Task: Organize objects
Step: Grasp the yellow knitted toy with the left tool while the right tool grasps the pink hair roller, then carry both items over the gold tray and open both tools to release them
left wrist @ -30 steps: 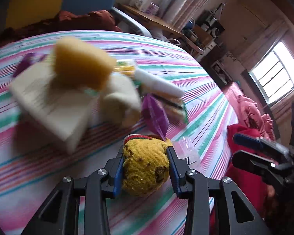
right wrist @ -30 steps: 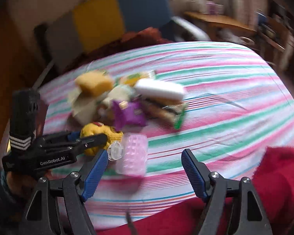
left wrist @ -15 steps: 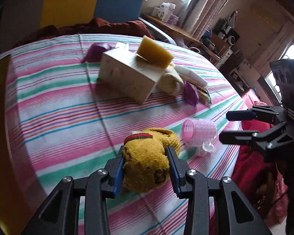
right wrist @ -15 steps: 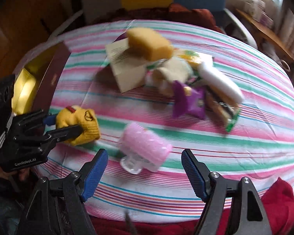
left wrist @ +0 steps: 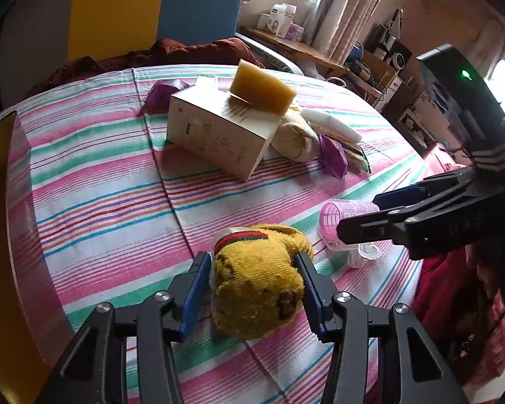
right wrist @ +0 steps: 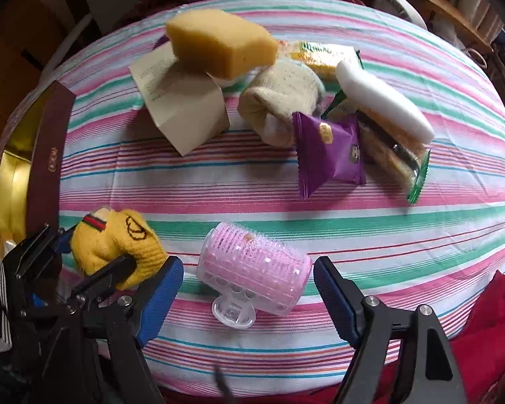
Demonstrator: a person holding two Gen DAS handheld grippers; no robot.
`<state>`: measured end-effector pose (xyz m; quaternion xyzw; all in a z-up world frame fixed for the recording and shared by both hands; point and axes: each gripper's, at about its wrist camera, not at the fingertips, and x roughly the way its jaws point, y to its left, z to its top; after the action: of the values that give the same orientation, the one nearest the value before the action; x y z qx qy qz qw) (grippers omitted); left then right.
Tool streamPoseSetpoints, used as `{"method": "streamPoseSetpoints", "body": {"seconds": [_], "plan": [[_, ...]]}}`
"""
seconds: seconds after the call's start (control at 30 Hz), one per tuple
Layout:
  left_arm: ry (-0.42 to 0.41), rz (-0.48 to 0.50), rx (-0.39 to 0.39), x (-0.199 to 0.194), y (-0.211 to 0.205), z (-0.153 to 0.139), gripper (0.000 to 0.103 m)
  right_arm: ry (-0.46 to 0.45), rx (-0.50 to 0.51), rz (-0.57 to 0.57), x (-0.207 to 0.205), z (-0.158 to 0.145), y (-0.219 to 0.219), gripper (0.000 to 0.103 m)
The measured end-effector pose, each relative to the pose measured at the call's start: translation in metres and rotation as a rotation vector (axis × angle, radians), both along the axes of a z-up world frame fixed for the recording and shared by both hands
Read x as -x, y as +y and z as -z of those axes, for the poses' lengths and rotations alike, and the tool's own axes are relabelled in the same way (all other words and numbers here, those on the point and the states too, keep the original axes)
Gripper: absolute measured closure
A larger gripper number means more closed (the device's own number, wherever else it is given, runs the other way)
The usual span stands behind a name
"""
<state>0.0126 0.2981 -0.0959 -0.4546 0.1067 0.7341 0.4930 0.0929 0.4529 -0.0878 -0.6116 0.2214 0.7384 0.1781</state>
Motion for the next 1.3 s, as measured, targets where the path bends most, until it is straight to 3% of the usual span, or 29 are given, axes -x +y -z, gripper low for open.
{"method": "streamPoseSetpoints", "body": {"seconds": [0.03,0.2,0.5,0.73,0.9,1.1,1.3], "plan": [[0.005,0.009,0.001,-0.002,0.001,0.001,0.058,-0.011,0.0,-0.005,0.001,0.002,0.0,0.03],[0.07,0.037,0.006,-0.013,0.001,-0.003,0.063,0.014,0.003,-0.019,0.004,0.002,0.001,0.031],[0.087,0.008,-0.068,-0.013,-0.024,-0.03,0.064,0.167,0.005,0.06,-0.011,-0.016,0.013,0.039],[0.104,-0.055,-0.118,-0.005,-0.052,-0.051,0.064,0.149,-0.038,0.059,-0.009,-0.019,0.011,0.039],[0.122,-0.088,-0.158,-0.003,-0.077,-0.067,0.064,0.227,-0.05,0.068,-0.016,-0.031,0.007,0.039],[0.131,-0.205,-0.171,0.018,-0.123,-0.078,0.064,0.337,-0.053,0.017,-0.012,-0.067,-0.024,0.039],[0.165,-0.384,-0.153,0.053,-0.186,-0.085,0.063,0.465,-0.016,-0.149,0.045,-0.096,-0.093,0.039]]}}
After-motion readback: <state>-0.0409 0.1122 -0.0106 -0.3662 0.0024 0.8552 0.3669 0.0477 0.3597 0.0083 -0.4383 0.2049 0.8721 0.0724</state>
